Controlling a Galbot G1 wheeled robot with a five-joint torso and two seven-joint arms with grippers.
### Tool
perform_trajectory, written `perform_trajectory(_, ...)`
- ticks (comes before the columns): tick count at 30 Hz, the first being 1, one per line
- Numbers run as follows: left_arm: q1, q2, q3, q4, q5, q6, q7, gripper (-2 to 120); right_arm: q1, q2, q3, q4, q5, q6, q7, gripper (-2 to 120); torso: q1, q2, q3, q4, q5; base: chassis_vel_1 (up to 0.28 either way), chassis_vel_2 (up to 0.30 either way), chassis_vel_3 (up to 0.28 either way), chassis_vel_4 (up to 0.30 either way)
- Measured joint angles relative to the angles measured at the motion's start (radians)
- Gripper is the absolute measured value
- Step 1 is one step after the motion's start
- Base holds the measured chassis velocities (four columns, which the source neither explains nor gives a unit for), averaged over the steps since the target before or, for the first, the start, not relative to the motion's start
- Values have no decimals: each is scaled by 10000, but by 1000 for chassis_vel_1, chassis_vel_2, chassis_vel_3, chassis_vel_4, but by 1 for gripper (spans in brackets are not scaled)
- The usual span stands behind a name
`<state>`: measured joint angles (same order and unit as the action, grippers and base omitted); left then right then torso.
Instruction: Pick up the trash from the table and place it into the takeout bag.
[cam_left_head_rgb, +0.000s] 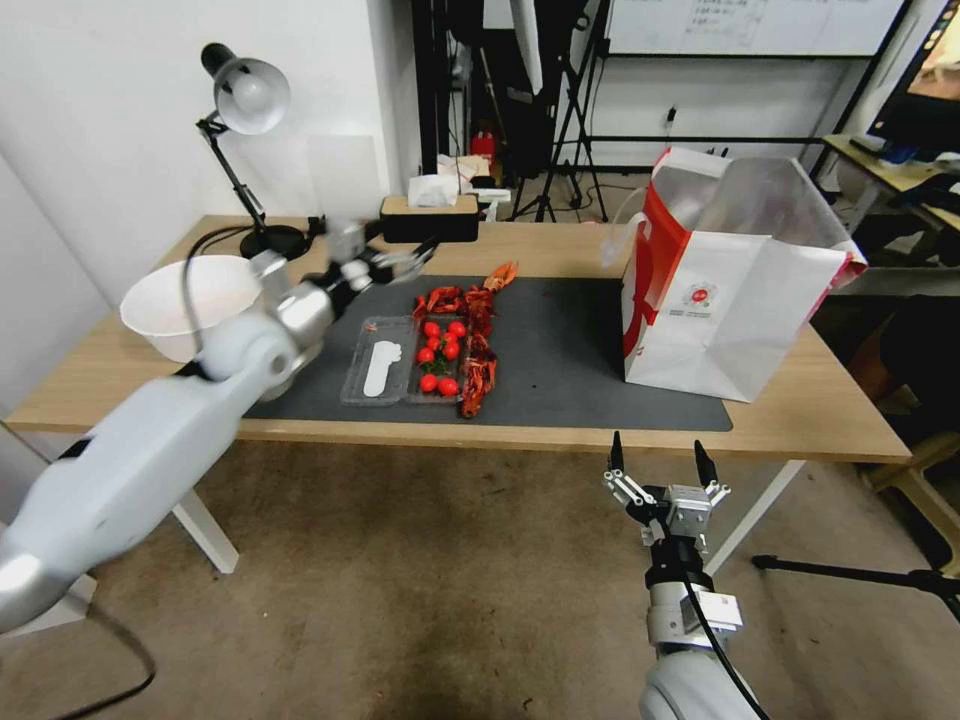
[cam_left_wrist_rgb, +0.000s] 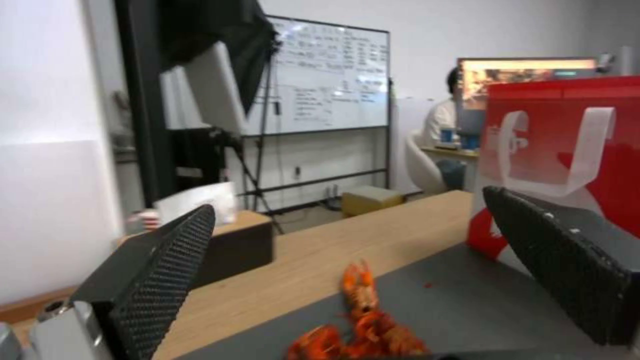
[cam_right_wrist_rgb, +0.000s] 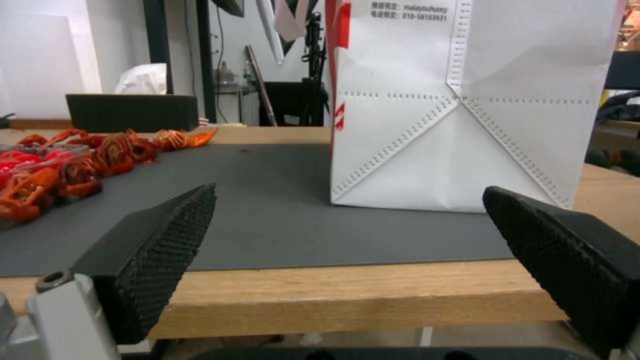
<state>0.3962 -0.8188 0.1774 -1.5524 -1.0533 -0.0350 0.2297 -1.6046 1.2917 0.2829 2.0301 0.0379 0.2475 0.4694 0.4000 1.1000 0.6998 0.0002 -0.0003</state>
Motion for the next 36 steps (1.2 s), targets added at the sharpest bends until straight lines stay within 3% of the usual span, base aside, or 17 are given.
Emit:
perform_trajectory(3, 583, 311, -447, -254, 141, -6, -12, 100, 4, -10, -10, -4, -5, -5, -4, 100, -1, 0, 1, -2, 2, 0, 0, 0, 0)
perform_trajectory(6, 2047, 836, -1790, -887, 509, -52, -14, 100, 31, -28, -66, -23, -23, -13, -16, 100, 0, 0, 1, 0, 0, 0, 0, 0, 0)
perform_trajectory(9, 2530, 960, -2233, -1121, 640, -120, -41, 100, 35, -32, -84, -27, -29, -14, -20, 100, 0, 0, 0, -1, 1, 0, 0, 0, 0)
perform_trajectory(11, 2980, 1077, -2603, -1371, 799, -214, -137, 100, 36, -41, -96, -32, -33, -15, -21, 100, 0, 0, 0, 0, 1, 0, 0, 0, 0)
perform_trajectory(15, 5230, 1220, -4255, -2314, 1644, -887, -766, 100, -9, -63, -101, -39, -43, -9, -23, 100, -1, 0, 0, -3, 1, 0, 0, 0, 0)
perform_trajectory(16, 5230, 1220, -4255, -2314, 1644, -887, -766, 100, -9, -63, -101, -39, -43, -9, -23, 100, -1, 0, 0, -3, 1, 0, 0, 0, 0)
perform_trajectory(23, 7554, 608, -6240, -2906, 2431, -1031, -1402, 100, -34, -50, -106, -59, -64, 29, -17, 100, 0, 1, 1, -3, 4, 0, 0, 0, 0)
perform_trajectory(24, 7554, 608, -6240, -2906, 2431, -1031, -1402, 100, -34, -50, -106, -59, -64, 29, -17, 100, 0, 1, 1, -3, 4, 0, 0, 0, 0)
perform_trajectory(27, 8882, -276, -7567, -3141, 3253, -1336, -1522, 100, -43, -22, -129, -86, -85, 44, -16, 100, -1, 1, 1, -1, 2, 0, 0, 0, 0)
perform_trajectory(36, 10894, -1437, -8655, -3255, 4256, -2226, -1380, 100, -47, -35, -152, -93, -98, 51, -15, 100, -1, -1, 1, -1, 2, 0, 0, 0, 0)
